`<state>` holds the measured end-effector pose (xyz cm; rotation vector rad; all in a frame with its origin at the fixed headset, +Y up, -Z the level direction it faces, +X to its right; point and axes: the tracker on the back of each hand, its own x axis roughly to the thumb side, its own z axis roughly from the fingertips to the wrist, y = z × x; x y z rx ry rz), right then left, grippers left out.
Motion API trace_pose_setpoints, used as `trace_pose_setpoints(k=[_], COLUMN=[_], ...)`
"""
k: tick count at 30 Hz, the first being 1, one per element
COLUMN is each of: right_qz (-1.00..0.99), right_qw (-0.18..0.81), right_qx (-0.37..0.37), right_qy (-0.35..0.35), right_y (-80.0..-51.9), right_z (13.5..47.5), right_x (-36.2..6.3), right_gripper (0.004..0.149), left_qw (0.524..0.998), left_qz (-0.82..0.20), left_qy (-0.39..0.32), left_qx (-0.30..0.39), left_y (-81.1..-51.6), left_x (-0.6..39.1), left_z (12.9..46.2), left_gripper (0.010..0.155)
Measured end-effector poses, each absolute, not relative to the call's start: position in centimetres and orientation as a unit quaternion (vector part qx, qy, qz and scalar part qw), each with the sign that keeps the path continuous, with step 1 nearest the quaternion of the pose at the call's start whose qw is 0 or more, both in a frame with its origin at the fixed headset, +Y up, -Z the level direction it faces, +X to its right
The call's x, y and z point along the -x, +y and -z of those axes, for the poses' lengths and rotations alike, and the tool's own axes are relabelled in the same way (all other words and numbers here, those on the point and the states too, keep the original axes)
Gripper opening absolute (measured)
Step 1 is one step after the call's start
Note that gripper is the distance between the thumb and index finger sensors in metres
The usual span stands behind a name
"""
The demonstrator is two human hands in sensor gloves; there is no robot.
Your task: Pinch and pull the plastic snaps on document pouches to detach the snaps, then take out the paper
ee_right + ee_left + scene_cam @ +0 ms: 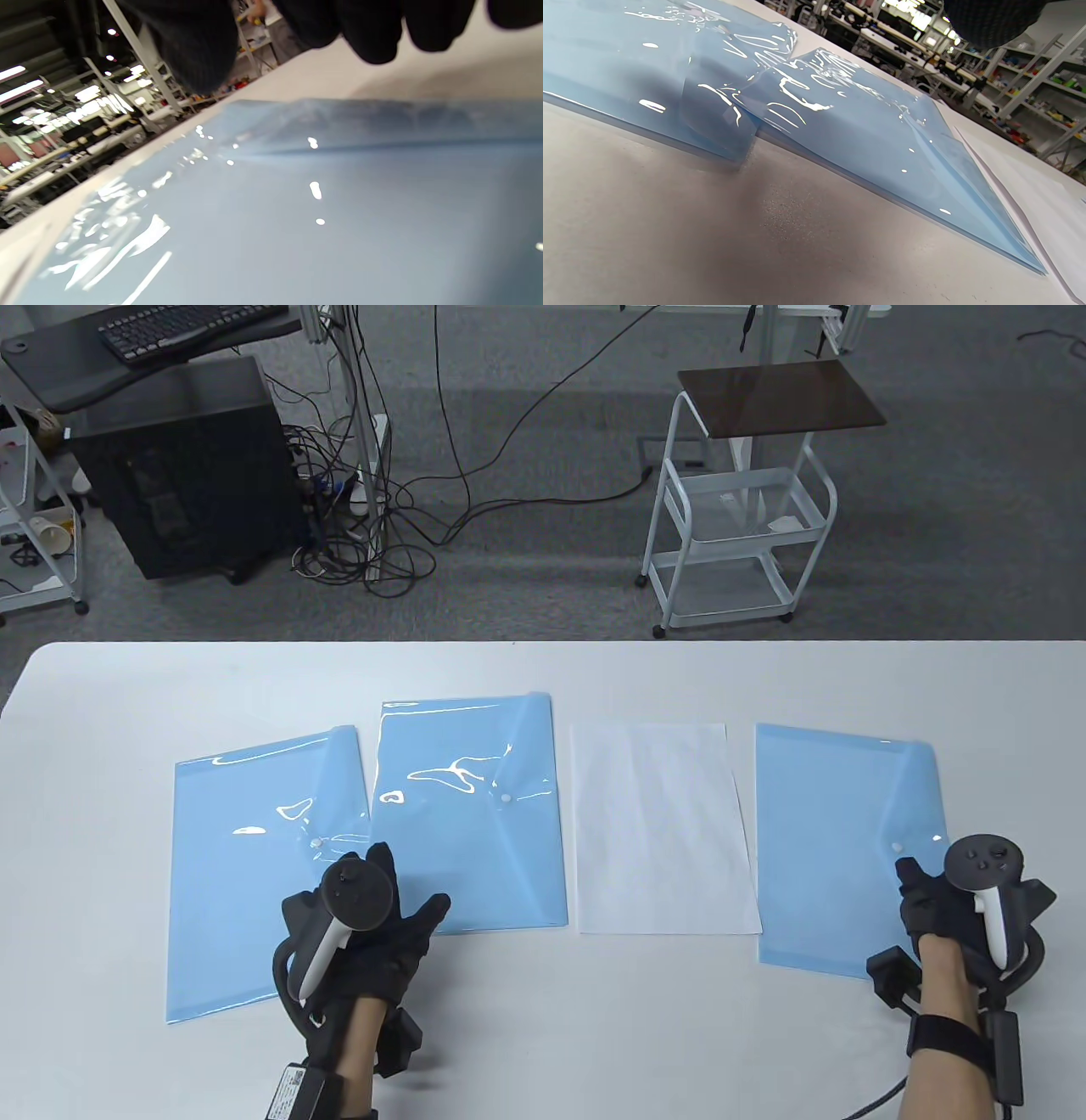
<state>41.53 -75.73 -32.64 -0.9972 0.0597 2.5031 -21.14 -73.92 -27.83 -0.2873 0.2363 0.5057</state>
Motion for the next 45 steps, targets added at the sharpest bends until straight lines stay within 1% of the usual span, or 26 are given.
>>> trace_pose_setpoints(k=[3,4,6,9,12,14,18,20,24,31,36,38,42,45], right_qz=[-0.9,-0.901,-0.902,-0.895,-0.897,-0.892,-0.888,-0.884,-0.885,-0.876,-0.881,-0.873,-0.872,-0.876], right_qw=[0.214,0.197,0.17,0.17,0.139,0.16,0.173,0.196,0.197,0.221,0.18,0.19,0.18,0.167], right_qx=[0.378,0.385,0.394,0.409,0.414,0.416,0.415,0.413,0.411,0.418,0.432,0.446,0.455,0.452], right_qy=[0.038,0.027,0.041,0.048,0.069,0.077,0.099,0.099,0.098,0.096,0.075,0.054,0.029,0.001], right_y=[-76.9,-77.0,-77.1,-77.3,-77.5,-77.3,-77.4,-77.6,-77.6,-77.7,-76.9,-76.1,-73.8,-71.5], right_z=[33.1,33.3,33.7,34.4,35.1,35.5,35.7,35.5,35.3,35.2,34.8,34.4,33.7,33.1], right_x=[-41.9,-41.8,-42.0,-42.0,-42.2,-42.6,-43.3,-43.6,-43.8,-43.7,-43.1,-43.1,-43.0,-42.5], right_gripper=[0.083,0.083,0.084,0.091,0.094,0.093,0.094,0.096,0.095,0.08,0.072,0.063,0.049,0.044], left_qw=[0.952,0.952,0.952,0.954,0.954,0.955,0.953,0.952,0.951,0.95,0.948,0.947,0.945,0.944], left_qz=[-0.243,-0.243,-0.243,-0.236,-0.234,-0.233,-0.239,-0.243,-0.245,-0.255,-0.267,-0.271,-0.278,-0.285], left_qy=[0.114,0.113,0.111,0.108,0.105,0.102,0.101,0.103,0.105,0.103,0.1,0.098,0.093,0.09], left_qx=[0.149,0.149,0.15,0.152,0.153,0.155,0.154,0.153,0.154,0.148,0.145,0.143,0.143,0.142], left_y=[-74.1,-74.1,-74.1,-74.2,-74.2,-74.2,-74.3,-74.3,-74.2,-74.1,-73.9,-73.8,-73.8,-73.7], left_x=[20.8,20.7,20.5,20.2,19.9,19.7,19.7,19.7,19.8,20.1,20.3,20.3,20.1,20.0], left_z=[28.0,28.0,28.1,28.2,28.3,28.3,28.4,28.4,28.3,28.1,28.0,28.0,27.9,27.8], left_gripper=[0.094,0.094,0.094,0.094,0.094,0.094,0.094,0.094,0.094,0.094,0.094,0.094,0.094,0.093])
